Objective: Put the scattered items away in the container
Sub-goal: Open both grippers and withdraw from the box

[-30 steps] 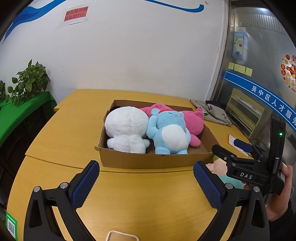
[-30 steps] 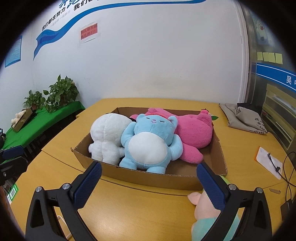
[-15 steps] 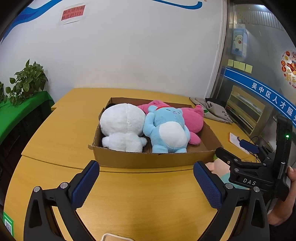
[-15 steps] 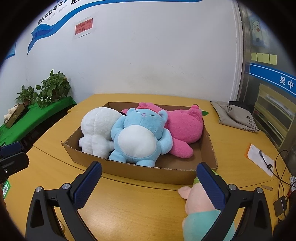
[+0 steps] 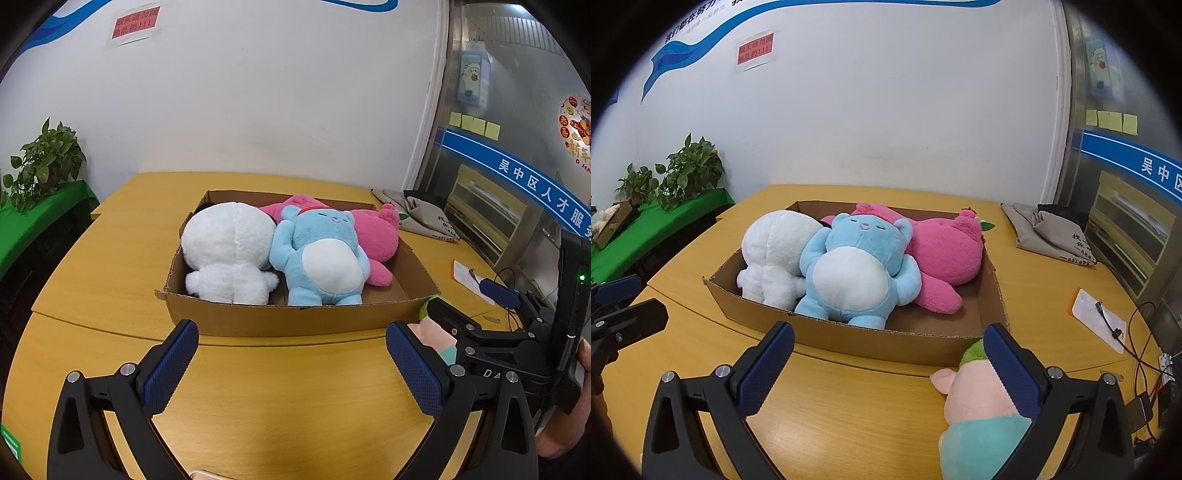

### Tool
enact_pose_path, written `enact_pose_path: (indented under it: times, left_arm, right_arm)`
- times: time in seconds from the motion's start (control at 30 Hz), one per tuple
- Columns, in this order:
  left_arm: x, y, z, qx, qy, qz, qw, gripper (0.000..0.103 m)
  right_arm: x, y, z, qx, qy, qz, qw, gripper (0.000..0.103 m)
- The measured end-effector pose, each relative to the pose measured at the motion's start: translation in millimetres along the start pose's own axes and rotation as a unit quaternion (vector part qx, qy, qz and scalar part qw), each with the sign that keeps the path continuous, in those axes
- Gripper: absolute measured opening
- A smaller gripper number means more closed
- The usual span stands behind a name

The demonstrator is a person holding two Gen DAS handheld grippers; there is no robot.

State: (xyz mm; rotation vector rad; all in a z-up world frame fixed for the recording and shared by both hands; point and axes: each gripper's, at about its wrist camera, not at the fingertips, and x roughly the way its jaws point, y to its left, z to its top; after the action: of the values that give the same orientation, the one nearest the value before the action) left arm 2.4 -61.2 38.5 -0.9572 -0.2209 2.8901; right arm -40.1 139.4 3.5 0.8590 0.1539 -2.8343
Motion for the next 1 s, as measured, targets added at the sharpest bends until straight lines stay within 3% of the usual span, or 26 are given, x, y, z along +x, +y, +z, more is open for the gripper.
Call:
enact_pose_path:
  times: [1.0]
  left_arm:
    - [6.4, -8.2, -2.1, -0.001, 0.006, -0.011, 0.9999, 0.103]
  right_arm:
    - [1.1, -0.2, -4.8, 0.006, 0.011, 0.002, 1.0, 0.102]
